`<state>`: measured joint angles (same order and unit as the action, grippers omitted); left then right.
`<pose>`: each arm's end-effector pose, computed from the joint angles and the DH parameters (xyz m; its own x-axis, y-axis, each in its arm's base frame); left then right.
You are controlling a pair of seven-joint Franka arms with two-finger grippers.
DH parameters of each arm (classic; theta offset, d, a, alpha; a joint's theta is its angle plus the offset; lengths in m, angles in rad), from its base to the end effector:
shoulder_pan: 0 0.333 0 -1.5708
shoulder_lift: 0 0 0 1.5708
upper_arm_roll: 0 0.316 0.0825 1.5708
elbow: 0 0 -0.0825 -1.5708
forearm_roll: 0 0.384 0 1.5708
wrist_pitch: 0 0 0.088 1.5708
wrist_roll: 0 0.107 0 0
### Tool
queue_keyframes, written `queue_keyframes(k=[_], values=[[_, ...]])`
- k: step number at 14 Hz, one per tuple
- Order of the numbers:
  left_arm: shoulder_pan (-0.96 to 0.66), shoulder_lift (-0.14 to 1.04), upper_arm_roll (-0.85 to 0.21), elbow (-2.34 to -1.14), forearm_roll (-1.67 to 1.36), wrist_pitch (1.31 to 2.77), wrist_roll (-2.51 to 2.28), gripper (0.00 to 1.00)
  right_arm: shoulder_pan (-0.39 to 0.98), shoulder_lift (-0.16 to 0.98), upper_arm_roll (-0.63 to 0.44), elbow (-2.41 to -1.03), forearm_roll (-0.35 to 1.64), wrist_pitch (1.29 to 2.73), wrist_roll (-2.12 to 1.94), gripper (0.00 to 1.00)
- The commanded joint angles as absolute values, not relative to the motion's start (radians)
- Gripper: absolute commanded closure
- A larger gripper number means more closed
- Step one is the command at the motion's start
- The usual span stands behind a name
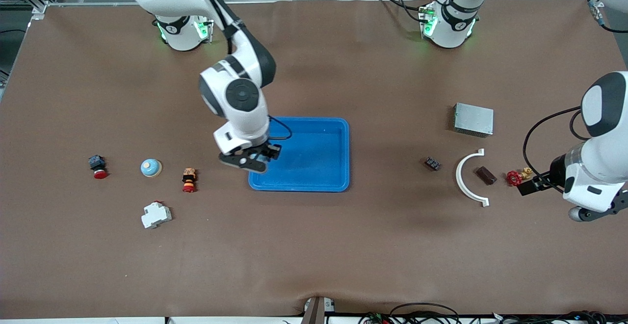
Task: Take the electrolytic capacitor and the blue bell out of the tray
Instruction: 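Carry the second bell beside the red button and open the right gripper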
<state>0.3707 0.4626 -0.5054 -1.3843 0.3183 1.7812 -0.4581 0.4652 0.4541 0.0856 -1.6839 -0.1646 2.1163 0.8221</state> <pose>0.6846 -0.0027 0.4710 0.9555 0.2934 0.0320 0.2951 -0.9515 -0.0875 0.5752 0.3376 0.3364 0.9803 -0.1887 0.0585 -0.1933 -0.9774 0.0857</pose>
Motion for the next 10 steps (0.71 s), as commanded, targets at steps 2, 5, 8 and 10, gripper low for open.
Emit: queue_keyframes(k=[2,5,8,10], values=[[0.385,0.33,-0.509,-1.391,0.301,1.735,-0.284,0.0,0.313,0.396,0.104,-1.692,-0.146,2.089,0.498,1.0],[0.384,0.237,-0.505,-1.394,0.26,1.651,-0.213,0.0,0.142,0.4,0.098,-1.683,-0.028,2.088,0.089,1.0],[0.344,0.149,-0.456,-1.405,0.177,1.55,-0.212,0.0,-0.033,0.408,0.098,-1.677,-0.015,2.063,-0.251,1.0],[0.141,0.068,-0.222,-1.442,0.1,1.537,-0.201,0.0,-0.125,0.438,0.097,-1.655,-0.015,2.072,-0.448,1.0]])
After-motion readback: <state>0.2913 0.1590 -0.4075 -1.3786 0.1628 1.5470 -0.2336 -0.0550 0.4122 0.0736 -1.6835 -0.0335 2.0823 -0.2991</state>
